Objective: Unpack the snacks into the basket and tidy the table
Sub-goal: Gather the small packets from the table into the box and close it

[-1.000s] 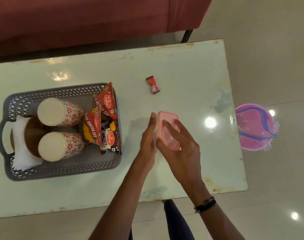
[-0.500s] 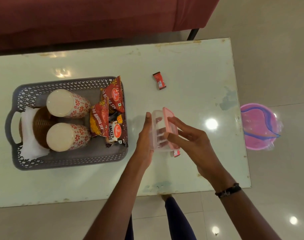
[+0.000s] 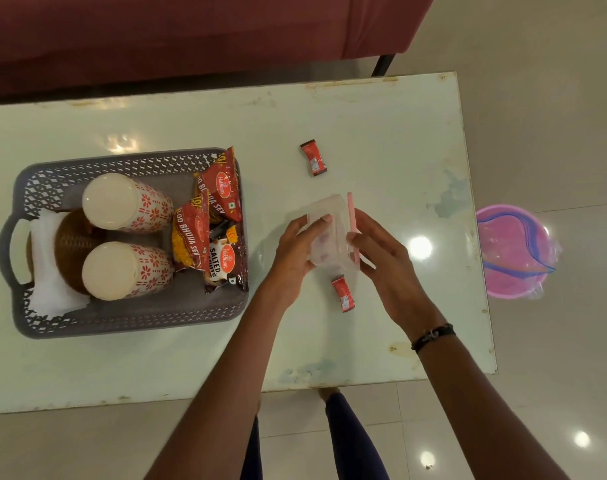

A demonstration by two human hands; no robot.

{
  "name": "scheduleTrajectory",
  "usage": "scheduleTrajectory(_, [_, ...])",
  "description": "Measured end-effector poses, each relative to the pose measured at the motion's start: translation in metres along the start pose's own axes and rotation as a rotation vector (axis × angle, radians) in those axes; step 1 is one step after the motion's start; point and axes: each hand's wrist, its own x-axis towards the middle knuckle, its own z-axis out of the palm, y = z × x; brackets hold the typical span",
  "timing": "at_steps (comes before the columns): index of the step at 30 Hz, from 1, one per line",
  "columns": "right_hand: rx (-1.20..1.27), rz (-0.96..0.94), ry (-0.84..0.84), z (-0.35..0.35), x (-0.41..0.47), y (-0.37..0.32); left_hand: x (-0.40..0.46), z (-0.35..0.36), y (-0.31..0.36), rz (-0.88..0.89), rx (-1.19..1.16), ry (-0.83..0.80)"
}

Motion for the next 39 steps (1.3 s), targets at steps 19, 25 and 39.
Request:
scheduleTrajectory(19, [0.467, 0.087, 0.157, -0.038, 0.023, -0.001, 0.001, 0.003, -0.006, 0.428, 0.389, 0.560])
scheduleTrajectory(25, [0.288, 0.051, 0.343, -0.044, 0.037, 0.001, 0.005, 0.000, 0.001, 0.460, 0.468, 0.508])
scheduleTrajectory(39, [-0.855, -0.154, 0.723, -0.037, 0.023, 0.022, -0.010, -0.010, -0.006, 0.532, 0.508, 0.443])
